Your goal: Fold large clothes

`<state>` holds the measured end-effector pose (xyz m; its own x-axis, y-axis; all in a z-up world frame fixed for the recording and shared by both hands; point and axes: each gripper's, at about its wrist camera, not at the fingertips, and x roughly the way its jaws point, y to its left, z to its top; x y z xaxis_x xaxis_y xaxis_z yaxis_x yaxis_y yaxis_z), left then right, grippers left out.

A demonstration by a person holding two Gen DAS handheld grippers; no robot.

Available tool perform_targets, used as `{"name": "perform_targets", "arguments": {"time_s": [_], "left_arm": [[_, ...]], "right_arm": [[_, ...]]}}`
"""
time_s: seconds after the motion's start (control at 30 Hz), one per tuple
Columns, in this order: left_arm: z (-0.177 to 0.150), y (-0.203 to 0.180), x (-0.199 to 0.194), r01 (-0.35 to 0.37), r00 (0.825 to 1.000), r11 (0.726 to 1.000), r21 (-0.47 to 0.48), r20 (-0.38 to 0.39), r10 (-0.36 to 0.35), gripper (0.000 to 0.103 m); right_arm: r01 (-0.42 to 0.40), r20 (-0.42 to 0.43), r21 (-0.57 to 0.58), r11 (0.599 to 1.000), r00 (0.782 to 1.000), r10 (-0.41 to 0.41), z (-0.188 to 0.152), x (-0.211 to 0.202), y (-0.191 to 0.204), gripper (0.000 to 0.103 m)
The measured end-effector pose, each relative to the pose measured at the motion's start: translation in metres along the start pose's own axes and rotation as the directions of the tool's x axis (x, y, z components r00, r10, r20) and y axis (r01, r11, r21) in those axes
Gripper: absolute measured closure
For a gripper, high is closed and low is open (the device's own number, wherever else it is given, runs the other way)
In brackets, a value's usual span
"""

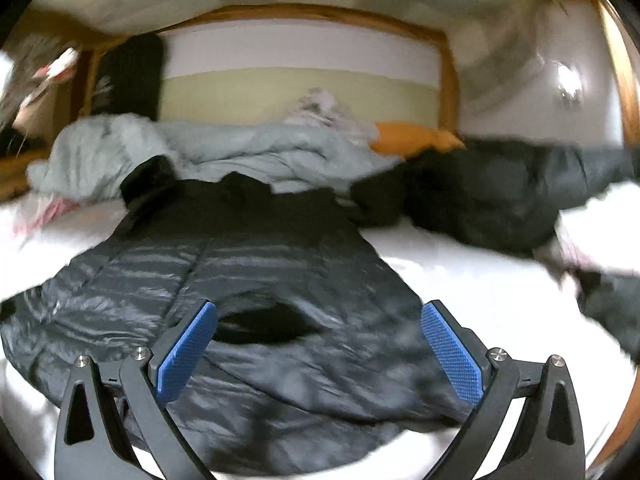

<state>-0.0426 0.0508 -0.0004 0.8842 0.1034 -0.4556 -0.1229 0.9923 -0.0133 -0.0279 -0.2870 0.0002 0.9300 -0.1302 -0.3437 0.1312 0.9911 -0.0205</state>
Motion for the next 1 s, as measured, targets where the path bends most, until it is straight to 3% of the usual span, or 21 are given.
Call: {"name": "perform_targets", "arguments": {"time_s": [0.1, 0.23, 0.37, 0.4, 0.47, 0.5, 0.53, 0.57, 0.6, 0.63, 0.67, 0.73, 0.83, 1.0], "left_arm": [[-0.004, 0.023, 0.013, -0.043, 0.997, 0.996, -0.077, -0.061, 0.038, 0.000], [-0.009, 0.050, 0.027, -0.069, 0.991, 0.979, -0.191, -0.129, 0.044, 0.000], [-0.026, 0.057, 0.051, 0.015, 0.971, 0.962, -0.273, -0.225, -0.079, 0.001], [-0.030, 0.054, 0.052, 0.007, 0.974, 0.964, -0.265, -0.218, -0.067, 0.002], [-0.031, 0.047, 0.048, 0.024, 0.978, 0.973, -0.229, -0.196, -0.071, 0.011], [-0.031, 0.043, 0.047, 0.049, 0.976, 0.974, -0.223, -0.197, -0.095, 0.025], [-0.029, 0.040, 0.045, 0.079, 0.973, 0.971, -0.225, -0.194, -0.124, 0.046], [-0.029, 0.036, 0.044, 0.123, 0.967, 0.966, -0.229, -0.193, -0.169, 0.061], [-0.029, 0.031, 0.044, 0.171, 0.956, 0.958, -0.230, -0.199, -0.218, 0.090], [-0.029, 0.026, 0.041, 0.197, 0.949, 0.954, -0.227, -0.199, -0.244, 0.095], [-0.028, 0.023, 0.035, 0.190, 0.956, 0.958, -0.213, -0.183, -0.230, 0.096], [-0.020, 0.020, 0.015, 0.197, 0.969, 0.964, -0.177, -0.118, -0.219, 0.098], [-0.003, 0.028, -0.024, 0.222, 0.972, 0.960, -0.170, -0.038, -0.231, 0.098], [0.016, 0.040, -0.061, 0.234, 0.970, 0.966, -0.112, -0.035, -0.239, 0.098]], "right_arm": [[0.061, -0.058, 0.072, 0.996, 0.997, -0.057, -0.002, 0.010, -0.037, 0.000], [0.083, -0.131, 0.204, 0.976, 0.990, -0.057, -0.009, 0.020, -0.081, 0.003], [0.100, -0.186, 0.258, 0.961, 0.981, -0.052, -0.023, 0.031, -0.101, 0.004], [0.076, -0.210, 0.280, 0.957, 0.977, -0.017, -0.027, 0.037, -0.103, 0.006], [0.019, -0.258, 0.323, 0.946, 0.964, 0.068, -0.036, 0.047, -0.105, 0.022], [-0.022, -0.282, 0.347, 0.937, 0.951, 0.126, -0.041, 0.053, -0.104, 0.027], [-0.055, -0.302, 0.366, 0.929, 0.937, 0.175, -0.045, 0.059, -0.102, 0.038], [-0.072, -0.310, 0.374, 0.925, 0.930, 0.198, -0.048, 0.061, -0.099, 0.046], [-0.085, -0.309, 0.369, 0.926, 0.928, 0.208, -0.049, 0.060, -0.095, 0.051], [-0.113, -0.310, 0.351, 0.930, 0.923, 0.229, -0.050, 0.059, -0.089, 0.072], [-0.141, -0.312, 0.340, 0.930, 0.916, 0.252, -0.050, 0.057, -0.084, 0.093], [-0.172, -0.281, 0.308, 0.936, 0.923, 0.262, -0.048, 0.041, -0.073, 0.094], [-0.195, -0.235, 0.235, 0.952, 0.939, 0.250, -0.043, 0.007, -0.063, 0.095], [-0.231, -0.209, 0.113, 0.966, 0.945, 0.250, -0.031, -0.044, -0.054, 0.095]]}}
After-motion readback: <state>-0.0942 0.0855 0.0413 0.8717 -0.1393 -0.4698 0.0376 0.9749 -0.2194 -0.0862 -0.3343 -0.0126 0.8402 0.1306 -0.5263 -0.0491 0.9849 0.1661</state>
